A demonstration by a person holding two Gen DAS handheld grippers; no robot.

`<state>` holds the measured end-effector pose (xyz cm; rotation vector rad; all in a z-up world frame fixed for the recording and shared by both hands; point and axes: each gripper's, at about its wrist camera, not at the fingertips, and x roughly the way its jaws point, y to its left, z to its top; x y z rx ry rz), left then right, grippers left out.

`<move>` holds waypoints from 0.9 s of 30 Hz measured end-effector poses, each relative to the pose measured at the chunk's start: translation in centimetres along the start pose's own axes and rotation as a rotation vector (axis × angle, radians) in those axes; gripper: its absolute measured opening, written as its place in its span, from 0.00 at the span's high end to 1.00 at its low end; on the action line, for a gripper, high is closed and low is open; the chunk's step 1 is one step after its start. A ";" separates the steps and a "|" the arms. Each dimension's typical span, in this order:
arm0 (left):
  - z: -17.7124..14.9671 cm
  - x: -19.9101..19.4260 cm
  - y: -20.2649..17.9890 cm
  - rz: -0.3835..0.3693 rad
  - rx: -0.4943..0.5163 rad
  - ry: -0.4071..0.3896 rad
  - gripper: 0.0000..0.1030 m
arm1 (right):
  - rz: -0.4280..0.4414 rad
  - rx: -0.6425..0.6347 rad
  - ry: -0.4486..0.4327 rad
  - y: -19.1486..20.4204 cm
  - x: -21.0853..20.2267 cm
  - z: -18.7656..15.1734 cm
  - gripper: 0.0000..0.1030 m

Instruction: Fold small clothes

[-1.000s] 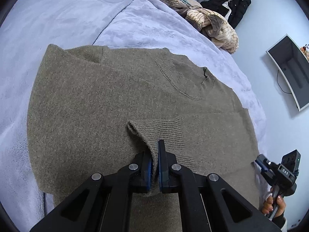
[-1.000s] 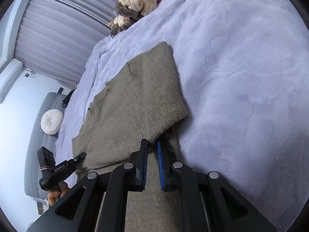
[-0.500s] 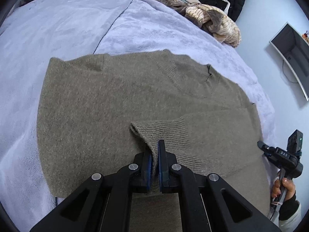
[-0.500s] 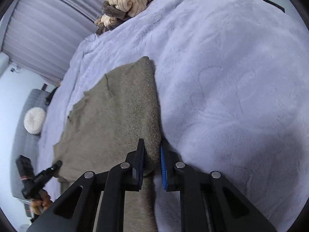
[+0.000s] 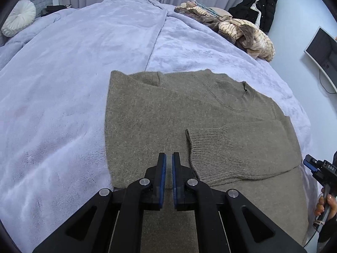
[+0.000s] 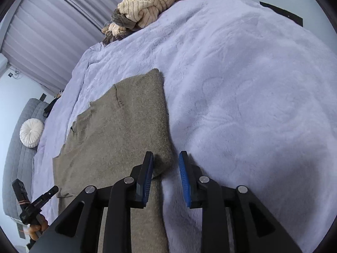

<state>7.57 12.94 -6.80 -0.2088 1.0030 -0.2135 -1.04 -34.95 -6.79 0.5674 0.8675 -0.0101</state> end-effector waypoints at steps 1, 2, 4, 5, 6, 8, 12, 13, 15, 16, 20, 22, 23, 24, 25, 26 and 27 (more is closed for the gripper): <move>0.1 -0.2 -0.3 -0.013 0.002 -0.004 0.94 | 0.072 0.020 0.009 0.3 -0.5 -0.3 0.70; 0.3 -0.2 -0.8 -0.028 0.007 -0.006 0.94 | 0.143 0.037 0.038 0.8 -0.6 -0.7 0.70; 0.7 0.2 -2.4 -0.053 0.030 -0.004 0.94 | 0.255 0.062 0.127 1.9 0.7 -1.7 0.67; 0.8 0.5 -3.3 -0.057 0.044 -0.001 0.94 | 0.284 0.082 0.166 2.4 1.6 -2.3 0.62; 0.8 0.8 -4.1 -0.059 0.056 0.003 0.94 | 0.293 0.103 0.197 2.8 2.6 -2.7 0.57; 0.7 1.4 -5.4 -0.064 0.072 0.011 0.94 | 0.293 0.160 0.229 2.9 4.5 -3.3 0.57; 0.0 3.7 -6.1 -0.014 0.083 0.065 0.94 | 0.232 0.207 0.174 2.6 6.3 -3.2 0.95; -0.5 4.6 -5.8 0.024 0.079 0.100 0.94 | 0.162 0.154 0.170 2.9 6.5 -3.2 0.94; -1.5 4.9 -5.0 -0.003 0.078 0.089 0.94 | 0.136 0.107 0.182 3.2 6.5 -3.6 0.94; -2.0 4.6 -4.9 -0.009 0.095 0.070 0.94 | 0.125 0.087 0.184 3.2 6.3 -3.7 0.94; -2.4 4.1 -5.3 0.018 0.145 0.062 0.94 | 0.101 0.017 0.191 3.3 5.0 -4.1 0.94; -2.5 4.1 -5.4 0.027 0.150 0.058 0.94 | 0.101 0.007 0.180 3.2 4.0 -4.1 0.94; -2.6 4.1 -5.4 0.029 0.147 0.057 0.94 | 0.107 -0.002 0.161 3.4 3.4 -4.2 0.89; -2.4 4.2 -5.6 0.032 0.143 0.056 0.94 | 0.099 -0.015 0.140 3.3 2.7 -4.0 0.88; -2.5 4.2 -5.5 0.035 0.139 0.055 0.94 | 0.087 -0.031 0.118 3.6 2.2 -3.8 0.88; -2.4 4.2 -5.5 0.037 0.137 0.054 0.94 | 0.073 -0.053 0.093 3.8 1.7 -3.4 0.88; -2.5 4.1 -5.5 0.039 0.136 0.054 0.94 | 0.055 -0.070 0.079 4.1 1.4 -3.0 0.86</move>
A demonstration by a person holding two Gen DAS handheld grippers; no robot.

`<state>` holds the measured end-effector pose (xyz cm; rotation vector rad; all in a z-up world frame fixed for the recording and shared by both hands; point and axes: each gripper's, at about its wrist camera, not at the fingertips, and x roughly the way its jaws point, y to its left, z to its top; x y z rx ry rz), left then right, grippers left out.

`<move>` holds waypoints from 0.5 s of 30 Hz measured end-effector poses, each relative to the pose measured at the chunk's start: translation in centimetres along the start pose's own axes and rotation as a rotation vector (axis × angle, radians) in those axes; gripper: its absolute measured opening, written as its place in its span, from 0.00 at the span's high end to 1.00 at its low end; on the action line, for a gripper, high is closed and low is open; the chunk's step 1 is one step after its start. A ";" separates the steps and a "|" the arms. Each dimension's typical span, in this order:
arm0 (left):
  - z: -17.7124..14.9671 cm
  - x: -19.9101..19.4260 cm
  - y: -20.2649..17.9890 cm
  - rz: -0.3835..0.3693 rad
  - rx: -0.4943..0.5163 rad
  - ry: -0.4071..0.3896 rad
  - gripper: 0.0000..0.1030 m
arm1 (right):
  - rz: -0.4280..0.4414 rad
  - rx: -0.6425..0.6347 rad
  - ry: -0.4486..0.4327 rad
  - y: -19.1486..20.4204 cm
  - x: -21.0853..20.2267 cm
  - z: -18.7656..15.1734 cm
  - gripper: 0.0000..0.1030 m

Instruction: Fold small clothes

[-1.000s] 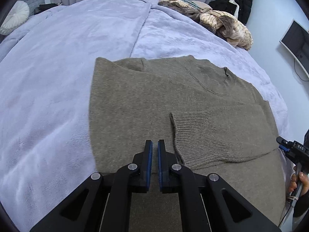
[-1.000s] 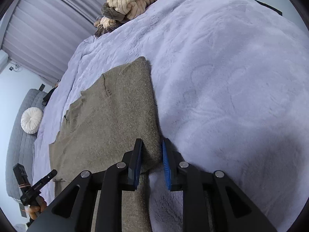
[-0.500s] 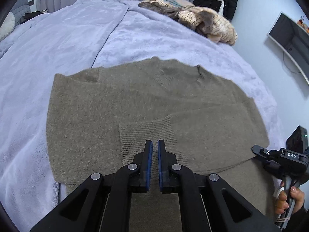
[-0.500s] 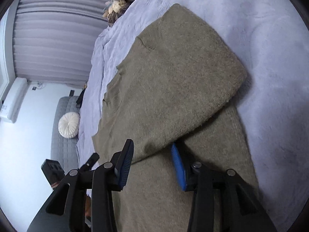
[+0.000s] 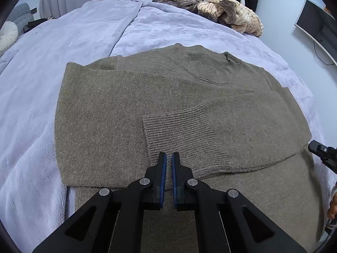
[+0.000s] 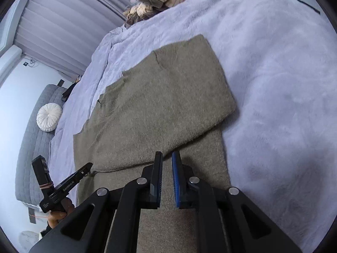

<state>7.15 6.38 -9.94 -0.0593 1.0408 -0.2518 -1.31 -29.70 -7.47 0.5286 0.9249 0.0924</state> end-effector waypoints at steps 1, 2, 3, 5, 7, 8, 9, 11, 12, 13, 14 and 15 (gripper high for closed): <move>0.0 0.0 0.0 0.001 -0.002 0.000 0.94 | -0.019 -0.013 -0.008 0.2 -0.1 0.6 0.82; 0.0 0.0 0.0 0.002 -0.004 0.000 0.94 | -0.033 -0.016 -0.014 0.4 0.1 1.3 0.75; 0.0 -0.1 0.0 0.001 -0.008 0.000 0.94 | -0.046 -0.021 -0.021 0.5 0.2 1.9 0.72; 0.1 0.0 0.1 0.000 -0.018 0.003 0.94 | -0.088 -0.046 -0.035 0.6 0.7 3.4 0.72; 0.1 0.0 0.1 -0.001 -0.025 0.006 0.94 | -0.131 -0.070 -0.035 0.4 1.3 4.6 0.72; 0.1 0.0 0.1 -0.001 -0.026 0.006 0.94 | -0.149 -0.069 -0.028 0.1 1.9 5.2 0.72; 0.1 0.0 0.1 -0.001 -0.027 0.005 0.94 | -0.171 -0.063 -0.017 -0.3 2.4 5.6 0.72; 0.1 0.0 0.1 -0.003 -0.027 0.004 0.94 | -0.208 -0.064 0.008 -1.3 3.4 6.1 0.76; 0.1 0.1 0.1 -0.003 -0.028 0.004 0.94 | -0.213 -0.071 0.015 -1.7 3.7 6.1 0.78; 0.1 0.1 0.1 -0.003 -0.028 0.003 0.94 | -0.215 -0.078 0.017 -2.0 3.8 6.0 0.80; 0.1 0.1 0.1 -0.002 -0.029 0.002 0.94 | -0.216 -0.087 0.008 -2.2 3.6 5.8 0.82; 0.1 0.1 0.1 0.000 -0.027 0.002 0.94 | -0.217 -0.096 0.000 -2.2 3.4 5.6 0.82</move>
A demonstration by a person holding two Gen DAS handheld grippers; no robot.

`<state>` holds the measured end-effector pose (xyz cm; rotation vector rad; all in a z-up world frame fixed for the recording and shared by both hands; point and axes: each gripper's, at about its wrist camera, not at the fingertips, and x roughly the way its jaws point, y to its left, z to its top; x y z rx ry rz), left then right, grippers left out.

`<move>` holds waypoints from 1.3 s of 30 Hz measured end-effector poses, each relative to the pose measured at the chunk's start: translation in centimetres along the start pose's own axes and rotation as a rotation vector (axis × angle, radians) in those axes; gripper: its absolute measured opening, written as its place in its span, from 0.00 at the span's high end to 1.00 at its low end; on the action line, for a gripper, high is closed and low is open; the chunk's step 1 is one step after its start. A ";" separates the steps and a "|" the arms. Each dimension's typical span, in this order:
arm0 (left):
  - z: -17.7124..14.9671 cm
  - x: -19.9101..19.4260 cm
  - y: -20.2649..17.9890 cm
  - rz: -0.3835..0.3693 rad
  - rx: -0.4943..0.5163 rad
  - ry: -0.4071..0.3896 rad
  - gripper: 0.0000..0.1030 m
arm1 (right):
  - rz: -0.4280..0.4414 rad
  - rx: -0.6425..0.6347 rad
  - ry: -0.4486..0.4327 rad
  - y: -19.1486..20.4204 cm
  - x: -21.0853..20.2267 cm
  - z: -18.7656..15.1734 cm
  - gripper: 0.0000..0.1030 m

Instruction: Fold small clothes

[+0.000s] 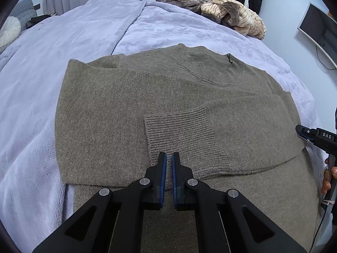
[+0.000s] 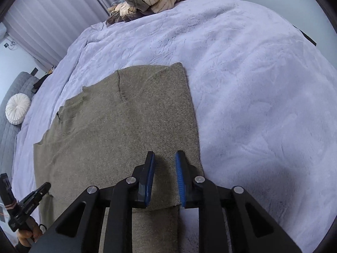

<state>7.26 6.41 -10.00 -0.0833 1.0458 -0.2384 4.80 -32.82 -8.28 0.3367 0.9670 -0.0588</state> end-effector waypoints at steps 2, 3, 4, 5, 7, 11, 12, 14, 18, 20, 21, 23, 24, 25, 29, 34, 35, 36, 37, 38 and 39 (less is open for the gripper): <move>0.0 0.0 -0.2 0.007 0.010 -0.001 0.94 | -0.009 -0.010 -0.009 0.1 -0.4 -0.3 0.82; -0.1 0.0 -0.3 0.013 0.016 -0.002 0.94 | -0.011 -0.010 -0.012 0.0 -0.6 -0.4 0.82; -0.1 -0.1 -0.3 0.017 0.020 -0.004 0.94 | -0.010 -0.007 -0.014 0.1 -0.8 -0.5 0.82; -0.1 -0.1 -0.3 0.020 0.020 -0.005 0.94 | -0.003 -0.004 -0.016 0.1 -1.1 -0.7 0.79; -0.1 -0.1 -0.4 0.023 0.018 -0.006 0.94 | -0.005 -0.011 -0.015 0.5 -1.5 -0.9 0.78; -0.1 -0.1 -0.4 0.028 0.016 -0.003 0.94 | -0.001 -0.040 -0.013 1.5 -2.4 -1.7 0.60; -0.1 -0.1 -0.4 0.030 0.015 -0.003 0.94 | -0.011 -0.053 -0.012 1.8 -2.4 -1.9 0.59; -0.1 -0.1 -0.5 0.034 0.014 -0.002 0.94 | -0.030 -0.074 -0.010 2.1 -2.4 -2.3 0.58; 0.0 -0.2 -0.4 0.038 0.011 0.000 0.94 | -0.040 -0.093 0.005 2.3 -2.1 -2.8 0.53; 0.0 -0.2 -0.4 0.038 0.008 0.001 0.94 | -0.042 -0.094 0.004 2.3 -2.4 -2.9 0.52; 0.0 -0.3 -0.4 0.038 0.007 0.002 0.94 | -0.043 -0.091 0.002 2.3 -2.6 -3.0 0.51; 0.0 -0.4 -0.4 0.043 0.008 0.003 0.94 | -0.036 -0.084 -0.006 2.3 -3.2 -3.1 0.44; 0.0 -0.5 -0.4 0.048 0.010 0.004 0.94 | -0.033 -0.080 -0.010 2.3 -3.5 -3.3 0.40; -0.1 -0.7 -0.5 0.059 0.015 0.003 0.94 | -0.030 -0.075 -0.012 2.3 -3.7 -3.4 0.40; -0.2 -1.3 -1.1 0.128 0.057 0.001 0.94 | 0.010 -0.032 -0.011 1.8 -4.7 -4.2 0.40; -0.7 -2.4 -0.9 0.123 0.057 0.004 0.94 | 0.064 -0.003 -0.009 2.0 -5.7 -5.3 0.39; -0.9 -2.6 -0.8 0.126 0.054 0.009 0.82 | 0.071 -0.004 -0.008 2.1 -5.8 -5.5 0.39; -1.2 -2.8 -0.7 0.133 0.049 0.008 0.64 | 0.078 -0.006 -0.007 2.3 -6.0 -5.8 0.39; -1.5 -3.2 -0.5 0.147 0.041 -0.004 0.14 | 0.084 -0.007 -0.006 2.5 -6.1 -6.0 0.39; -1.8 -3.8 -0.4 0.172 0.034 -0.035 0.00 | 0.094 -0.008 -0.004 2.6 -6.3 -6.3 0.39; -2.2 -4.5 -0.3 0.191 0.036 -0.071 0.00 | 0.103 -0.008 0.000 2.7 -6.4 -6.5 0.39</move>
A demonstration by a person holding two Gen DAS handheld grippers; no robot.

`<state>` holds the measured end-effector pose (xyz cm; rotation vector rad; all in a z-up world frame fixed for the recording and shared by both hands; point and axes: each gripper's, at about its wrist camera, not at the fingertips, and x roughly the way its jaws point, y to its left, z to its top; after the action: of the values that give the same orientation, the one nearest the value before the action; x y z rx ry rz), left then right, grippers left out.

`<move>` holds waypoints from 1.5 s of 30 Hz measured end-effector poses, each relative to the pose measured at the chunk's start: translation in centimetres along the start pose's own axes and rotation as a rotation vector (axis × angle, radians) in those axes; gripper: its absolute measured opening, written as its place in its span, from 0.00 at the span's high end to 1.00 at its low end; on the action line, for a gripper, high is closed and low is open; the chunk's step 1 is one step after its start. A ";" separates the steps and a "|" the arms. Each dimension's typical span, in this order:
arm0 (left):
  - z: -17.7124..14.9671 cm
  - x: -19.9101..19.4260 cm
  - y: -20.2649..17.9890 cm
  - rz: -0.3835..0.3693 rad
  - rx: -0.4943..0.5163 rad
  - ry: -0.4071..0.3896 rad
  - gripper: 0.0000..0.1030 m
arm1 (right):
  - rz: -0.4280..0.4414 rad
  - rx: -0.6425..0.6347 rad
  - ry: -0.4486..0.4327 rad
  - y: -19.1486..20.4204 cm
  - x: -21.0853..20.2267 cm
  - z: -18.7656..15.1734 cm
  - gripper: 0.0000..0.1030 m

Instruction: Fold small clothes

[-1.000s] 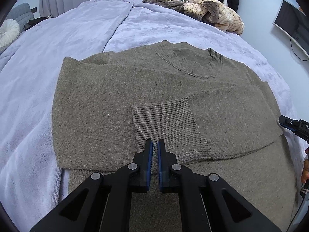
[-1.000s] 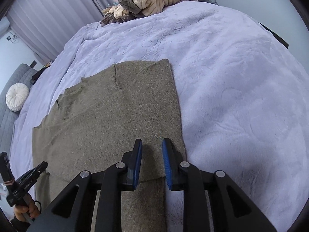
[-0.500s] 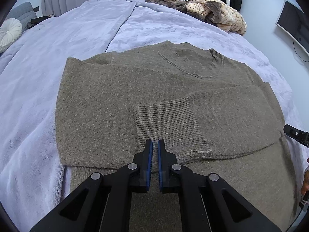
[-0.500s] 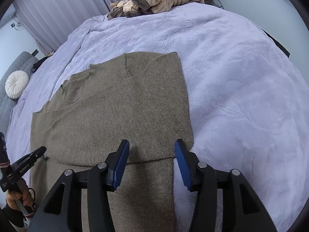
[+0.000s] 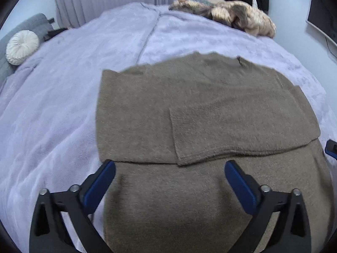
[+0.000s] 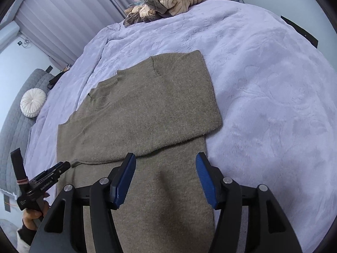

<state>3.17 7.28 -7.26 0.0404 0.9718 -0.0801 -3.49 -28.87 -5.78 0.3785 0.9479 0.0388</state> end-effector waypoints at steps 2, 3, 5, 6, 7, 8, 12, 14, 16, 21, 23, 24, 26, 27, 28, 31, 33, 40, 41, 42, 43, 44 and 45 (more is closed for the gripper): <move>-0.4 -0.5 0.3 0.005 0.002 0.009 0.00 | 0.010 -0.003 0.006 0.3 -0.1 -0.5 0.39; -0.6 -0.6 0.5 0.002 -0.007 0.017 0.00 | 0.011 -0.006 0.008 0.4 -0.1 -0.7 0.39; -0.9 -0.9 0.9 0.002 -0.021 0.022 0.00 | 0.015 -0.005 0.013 0.6 -0.1 -1.1 0.39; -1.1 -1.1 1.0 0.008 -0.023 0.020 0.00 | 0.016 -0.003 0.014 0.7 -0.1 -1.4 0.38; -1.3 -1.4 1.1 0.013 -0.025 0.017 0.00 | 0.016 0.000 0.014 0.7 -0.1 -1.6 0.38; -1.4 -1.6 1.1 0.015 -0.028 0.016 0.00 | 0.013 0.001 0.015 0.8 -0.2 -1.7 0.27; -1.8 -2.1 1.1 0.015 -0.031 0.013 0.00 | 0.014 -0.017 0.001 1.3 -0.9 -2.1 0.18; -1.9 -2.3 1.1 0.022 -0.029 0.011 0.00 | 0.021 -0.030 -0.012 1.7 -1.4 -2.1 0.17; -2.0 -2.4 1.1 0.011 -0.026 0.015 0.00 | 0.030 -0.047 -0.021 2.1 -1.8 -2.1 0.17; -2.4 -2.7 1.3 0.019 -0.035 0.023 0.00 | 0.054 -0.060 -0.020 3.0 -2.3 -2.4 0.17; -2.7 -2.9 1.5 0.008 -0.038 0.029 0.00 | 0.065 -0.056 -0.017 3.1 -2.4 -2.6 0.17; -2.9 -3.0 1.5 0.005 -0.041 0.030 0.00 | 0.070 -0.052 -0.015 3.1 -2.4 -2.7 0.17; -3.2 -3.3 1.6 -0.006 -0.043 0.031 0.00 | 0.081 -0.043 -0.013 3.0 -2.6 -3.0 0.17; -3.4 -3.5 1.6 -0.008 -0.043 0.031 0.00 | 0.086 -0.037 -0.012 3.0 -2.7 -3.2 0.17; -3.6 -3.7 1.6 -0.009 -0.042 0.031 0.00 | 0.092 -0.032 -0.011 2.9 -2.8 -3.4 0.17; -4.2 -4.3 1.7 -0.011 -0.033 0.027 0.00 | 0.104 -0.022 -0.006 2.6 -3.1 -4.0 0.17; -4.8 -4.8 1.7 -0.010 -0.027 0.024 0.00 | 0.122 -0.009 -0.006 2.4 -3.4 -4.5 0.17; -7.2 -6.4 2.6 -0.003 -0.032 0.024 0.00 | 0.182 0.050 0.003 1.1 -3.8 -7.1 0.17; -7.6 -6.6 2.9 -0.010 -0.036 0.025 0.00 | 0.193 0.057 0.005 0.9 -3.8 -7.4 0.17; -7.9 -6.8 3.1 -0.019 -0.040 0.026 0.00 | 0.205 0.065 0.004 0.8 -3.9 -7.8 0.17; -8.2 -7.2 3.5 -0.036 -0.048 0.024 0.00 | 0.216 0.072 0.002 0.5 -4.1 -8.2 0.17; -8.7 -7.5 3.9 -0.058 -0.058 0.019 0.00 | 0.226 0.079 -0.001 0.3 -4.4 -8.5 0.17; -9.0 -7.9 4.4 -0.080 -0.067 0.014 0.00 | 0.235 0.085 -0.007 0.1 -4.7 -8.9 0.17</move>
<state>-8.31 12.67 -5.86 -0.0597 0.9898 -0.1204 -13.29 -27.08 -6.75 0.5669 0.8965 0.2119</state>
